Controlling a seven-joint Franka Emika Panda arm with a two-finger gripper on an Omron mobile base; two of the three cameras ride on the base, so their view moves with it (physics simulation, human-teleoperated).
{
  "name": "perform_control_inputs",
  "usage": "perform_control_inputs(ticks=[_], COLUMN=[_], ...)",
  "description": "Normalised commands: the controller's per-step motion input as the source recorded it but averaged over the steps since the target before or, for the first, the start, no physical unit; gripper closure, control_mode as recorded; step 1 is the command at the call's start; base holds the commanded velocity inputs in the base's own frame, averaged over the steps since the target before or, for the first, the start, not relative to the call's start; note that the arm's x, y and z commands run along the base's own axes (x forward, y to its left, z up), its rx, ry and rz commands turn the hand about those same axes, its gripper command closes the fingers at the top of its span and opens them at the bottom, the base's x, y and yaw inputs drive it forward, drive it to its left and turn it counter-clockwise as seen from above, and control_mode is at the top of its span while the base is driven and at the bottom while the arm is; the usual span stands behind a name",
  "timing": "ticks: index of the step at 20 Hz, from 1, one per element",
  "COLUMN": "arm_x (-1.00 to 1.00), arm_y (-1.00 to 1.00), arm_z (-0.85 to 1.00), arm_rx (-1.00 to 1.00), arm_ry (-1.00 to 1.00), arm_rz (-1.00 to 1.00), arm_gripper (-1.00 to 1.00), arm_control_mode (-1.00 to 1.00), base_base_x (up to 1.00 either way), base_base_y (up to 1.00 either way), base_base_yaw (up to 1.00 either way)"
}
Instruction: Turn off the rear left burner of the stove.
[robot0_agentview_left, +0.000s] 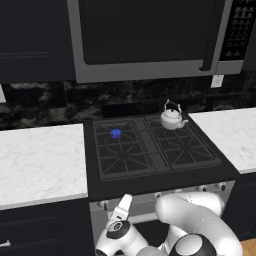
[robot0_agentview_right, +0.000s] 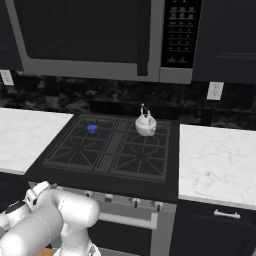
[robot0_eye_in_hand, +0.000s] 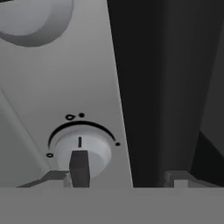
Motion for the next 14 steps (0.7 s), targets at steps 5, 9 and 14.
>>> perform_control_inputs(ticks=[5, 9, 14], arm_x=[0.35, 0.08, 0.07], arm_y=[-0.03, -0.04, -0.09], arm_z=[0.12, 0.28, 0.34], arm_rx=[0.28, 0.46, 0.52], arm_ry=[0.0, -0.08, -0.16], arm_rz=[0.0, -0.08, -0.12], arm_gripper=[1.0, 1.0, 1.0], arm_control_mode=[-1.0, -1.0, -1.0], base_base_x=[0.0, 0.0, 0.0], base_base_y=[0.0, 0.0, 0.0], base_base_yaw=[0.0, 0.0, 0.0])
